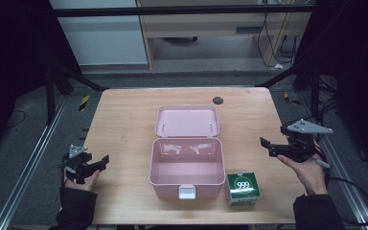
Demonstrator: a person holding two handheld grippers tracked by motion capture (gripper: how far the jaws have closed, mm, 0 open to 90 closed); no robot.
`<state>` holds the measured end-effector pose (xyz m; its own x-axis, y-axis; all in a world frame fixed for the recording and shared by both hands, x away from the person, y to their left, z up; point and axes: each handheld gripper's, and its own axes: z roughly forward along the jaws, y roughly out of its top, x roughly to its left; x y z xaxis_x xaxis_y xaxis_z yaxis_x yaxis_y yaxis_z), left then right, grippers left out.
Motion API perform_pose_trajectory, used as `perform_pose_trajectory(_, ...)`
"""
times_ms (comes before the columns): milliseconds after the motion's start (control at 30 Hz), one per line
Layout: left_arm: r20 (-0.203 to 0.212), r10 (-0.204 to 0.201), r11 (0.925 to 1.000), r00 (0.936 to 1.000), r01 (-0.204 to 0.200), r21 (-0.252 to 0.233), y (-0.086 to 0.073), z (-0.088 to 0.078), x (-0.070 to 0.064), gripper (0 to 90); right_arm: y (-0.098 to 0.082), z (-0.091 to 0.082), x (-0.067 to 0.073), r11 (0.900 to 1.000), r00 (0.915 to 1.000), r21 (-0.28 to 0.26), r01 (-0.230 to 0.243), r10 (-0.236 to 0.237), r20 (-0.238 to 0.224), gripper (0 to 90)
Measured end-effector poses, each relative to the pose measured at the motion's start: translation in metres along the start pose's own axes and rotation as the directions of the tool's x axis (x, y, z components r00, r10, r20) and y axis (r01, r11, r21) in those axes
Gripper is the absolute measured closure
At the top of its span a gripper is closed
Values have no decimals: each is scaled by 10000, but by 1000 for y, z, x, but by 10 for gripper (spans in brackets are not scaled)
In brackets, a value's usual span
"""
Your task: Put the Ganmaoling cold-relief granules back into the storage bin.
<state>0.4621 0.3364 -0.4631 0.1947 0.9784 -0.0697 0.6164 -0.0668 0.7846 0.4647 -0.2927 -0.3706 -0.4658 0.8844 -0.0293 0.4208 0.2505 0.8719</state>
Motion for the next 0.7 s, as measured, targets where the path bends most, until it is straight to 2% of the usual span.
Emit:
perform_pose_trajectory(200, 7, 122, 9999, 9999, -122, 92, 0, 1, -1, 279, 16, -1, 9, 9962, 9955, 314, 806, -790, -517, 125)
perform_pose_trajectory(367, 4, 226, 9996, 9997, -226, 139, 0, 1, -2, 279, 24, -1, 15, 9915, 9886, 475, 1214, -1165, -957, 112)
perform_pose_trajectory(700, 34, 307, 9992, 9995, -308, 256, -1, 2, -3, 277, 28, -3, 20, 9760, 9685, 826, 2015, -1859, -1654, 84)
